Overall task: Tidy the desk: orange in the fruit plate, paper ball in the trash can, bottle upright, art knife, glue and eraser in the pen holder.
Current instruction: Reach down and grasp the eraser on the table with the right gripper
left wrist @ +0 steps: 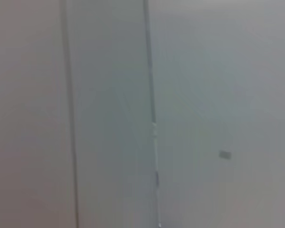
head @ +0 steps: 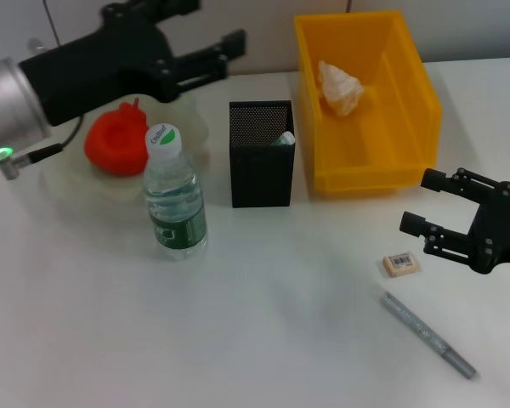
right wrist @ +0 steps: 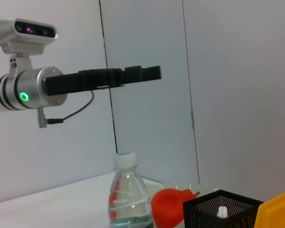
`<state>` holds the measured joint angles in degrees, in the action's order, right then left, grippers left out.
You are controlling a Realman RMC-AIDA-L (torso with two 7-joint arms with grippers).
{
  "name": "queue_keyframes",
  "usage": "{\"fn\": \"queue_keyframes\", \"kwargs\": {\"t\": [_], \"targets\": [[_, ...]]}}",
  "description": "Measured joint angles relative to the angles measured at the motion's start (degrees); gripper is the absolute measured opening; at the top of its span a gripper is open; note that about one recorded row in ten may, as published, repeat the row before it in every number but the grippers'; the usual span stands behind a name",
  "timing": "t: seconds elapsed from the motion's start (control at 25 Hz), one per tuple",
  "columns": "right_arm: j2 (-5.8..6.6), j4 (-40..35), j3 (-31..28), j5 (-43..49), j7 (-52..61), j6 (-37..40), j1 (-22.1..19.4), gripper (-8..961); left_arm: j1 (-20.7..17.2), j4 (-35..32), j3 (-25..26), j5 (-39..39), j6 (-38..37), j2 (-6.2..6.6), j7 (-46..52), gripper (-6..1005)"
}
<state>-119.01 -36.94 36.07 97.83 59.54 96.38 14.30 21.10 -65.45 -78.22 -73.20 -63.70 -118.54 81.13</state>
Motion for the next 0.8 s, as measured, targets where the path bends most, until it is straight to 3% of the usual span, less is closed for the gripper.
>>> {"fn": "queue_keyframes", "kwargs": {"t": [0.52,0.8], "targets": [[0.00,-3.49,0.38,0.00,5.03,-0.24,-0.34,709,-0.54,1.87,0.78,-6.12,-11.16,0.32,-3.43,796],[-0.01,-9.39,0.44,3.48,12.10,-0.37,-0.26,709,-0.49,2.72,1.08,-8.40,-16.55,0.32,-3.96,796]]}}
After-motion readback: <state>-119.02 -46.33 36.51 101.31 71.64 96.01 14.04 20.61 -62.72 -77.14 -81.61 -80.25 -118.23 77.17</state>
